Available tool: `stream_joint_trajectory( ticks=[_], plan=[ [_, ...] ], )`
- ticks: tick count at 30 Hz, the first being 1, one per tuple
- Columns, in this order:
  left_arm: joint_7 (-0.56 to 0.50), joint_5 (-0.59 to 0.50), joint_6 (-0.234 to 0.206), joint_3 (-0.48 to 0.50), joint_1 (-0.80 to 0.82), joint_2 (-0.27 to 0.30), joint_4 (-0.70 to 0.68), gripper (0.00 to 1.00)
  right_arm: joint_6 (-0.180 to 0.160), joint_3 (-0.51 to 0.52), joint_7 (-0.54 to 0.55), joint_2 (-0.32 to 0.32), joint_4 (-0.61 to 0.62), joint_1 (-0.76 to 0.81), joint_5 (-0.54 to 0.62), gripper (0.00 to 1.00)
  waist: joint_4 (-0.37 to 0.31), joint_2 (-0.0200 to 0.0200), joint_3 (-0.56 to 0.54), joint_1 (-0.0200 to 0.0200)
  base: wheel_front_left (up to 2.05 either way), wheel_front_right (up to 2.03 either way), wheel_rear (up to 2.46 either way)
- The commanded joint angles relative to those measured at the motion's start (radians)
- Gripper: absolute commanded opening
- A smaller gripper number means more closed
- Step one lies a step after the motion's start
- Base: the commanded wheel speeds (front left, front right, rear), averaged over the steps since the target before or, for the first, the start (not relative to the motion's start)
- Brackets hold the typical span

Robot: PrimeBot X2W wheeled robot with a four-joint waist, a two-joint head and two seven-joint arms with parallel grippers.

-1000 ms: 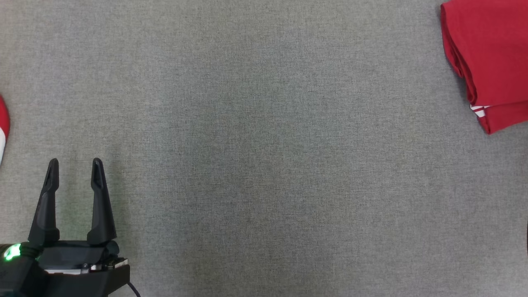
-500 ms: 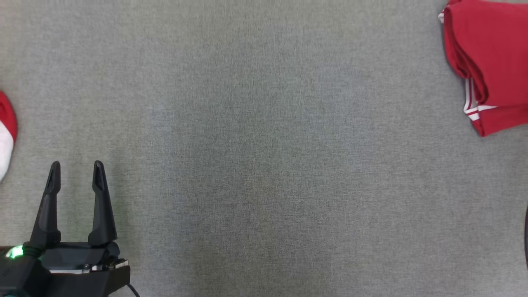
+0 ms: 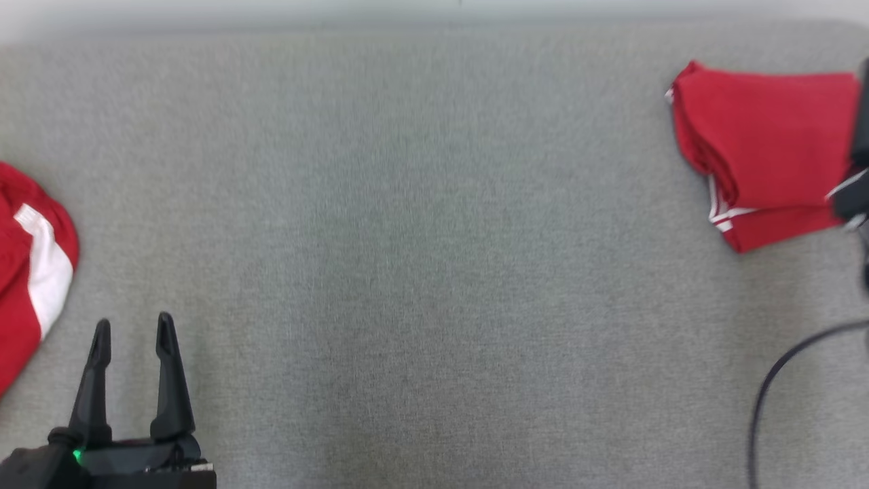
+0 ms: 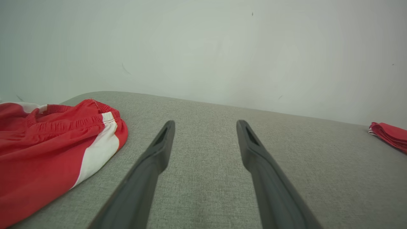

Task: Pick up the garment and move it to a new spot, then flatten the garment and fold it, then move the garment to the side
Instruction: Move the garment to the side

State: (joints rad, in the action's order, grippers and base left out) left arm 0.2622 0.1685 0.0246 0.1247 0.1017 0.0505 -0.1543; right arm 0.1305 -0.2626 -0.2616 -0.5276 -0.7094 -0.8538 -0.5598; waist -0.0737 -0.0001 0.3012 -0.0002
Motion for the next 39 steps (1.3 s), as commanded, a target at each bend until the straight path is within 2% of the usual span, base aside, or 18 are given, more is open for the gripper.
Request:
stream_joint_trajectory(
  ticks=[1, 5, 8, 14, 16, 22, 29, 37, 39],
  plan=[
    [0.004, 0.011, -0.003, 0.004, -0.027, 0.0, 0.012, 1.0, 0.0, 0.019, -0.005, 0.028, 0.03, 0.055, 0.025, 1.0, -0.01, 0.0001, -0.079, 0.0002, 0.0, 0.0, 0.0],
    [0.004, 0.028, -0.009, -0.007, -0.049, 0.0, 0.036, 1.0, 0.0, 0.07, -0.005, 0.112, 0.134, 0.196, 0.092, 1.0, -0.007, 0.0001, -0.132, 0.0002, 0.0, 0.0, 0.0],
    [0.004, 0.037, -0.017, -0.018, -0.072, 0.0, 0.055, 1.0, 0.0, 0.07, -0.005, 0.158, 0.206, 0.307, 0.135, 1.0, 0.0, 0.0001, -0.171, 0.0002, 0.0, 0.0, 0.0],
    [0.004, 0.044, -0.024, -0.029, -0.097, 0.0, 0.102, 1.0, 0.0, 0.056, -0.004, 0.221, 0.33, 0.501, 0.198, 1.0, 0.011, 0.0001, -0.237, 0.0002, 0.0, 0.0, 0.0],
    [0.004, 0.042, -0.024, -0.032, -0.1, 0.0, 0.107, 1.0, 0.0, 0.052, -0.003, 0.228, 0.346, 0.527, 0.214, 1.0, 0.013, 0.0001, -0.25, 0.0002, 0.0, 0.0, 0.0],
    [0.004, 0.021, -0.032, -0.045, -0.129, 0.0, 0.147, 1.0, 0.0, 0.057, -0.003, 0.301, 0.428, 0.676, 0.301, 1.0, 0.019, 0.0001, -0.307, 0.0002, 0.0, 0.0, 0.0],
    [0.004, 0.012, -0.035, -0.07, -0.133, 0.0, 0.173, 1.0, 0.0, 0.083, 0.001, 0.373, 0.467, 0.777, 0.37, 1.0, 0.025, 0.0001, -0.337, 0.0002, 0.0, 0.0, 0.0],
    [0.004, -0.055, -0.04, -0.09, -0.145, 0.022, 0.218, 1.0, 0.0, 0.124, 0.011, 0.43, 0.486, 0.831, 0.421, 1.0, 0.026, 0.0001, -0.364, 0.0002, 0.0, 0.0, 0.0],
    [0.004, -0.06, -0.028, -0.1, -0.144, 0.025, 0.231, 1.0, 0.0, 0.129, 0.011, 0.436, 0.49, 0.837, 0.439, 1.0, 0.025, 0.0001, -0.369, 0.0002, 0.0, 0.0, 0.0]
  ],
)
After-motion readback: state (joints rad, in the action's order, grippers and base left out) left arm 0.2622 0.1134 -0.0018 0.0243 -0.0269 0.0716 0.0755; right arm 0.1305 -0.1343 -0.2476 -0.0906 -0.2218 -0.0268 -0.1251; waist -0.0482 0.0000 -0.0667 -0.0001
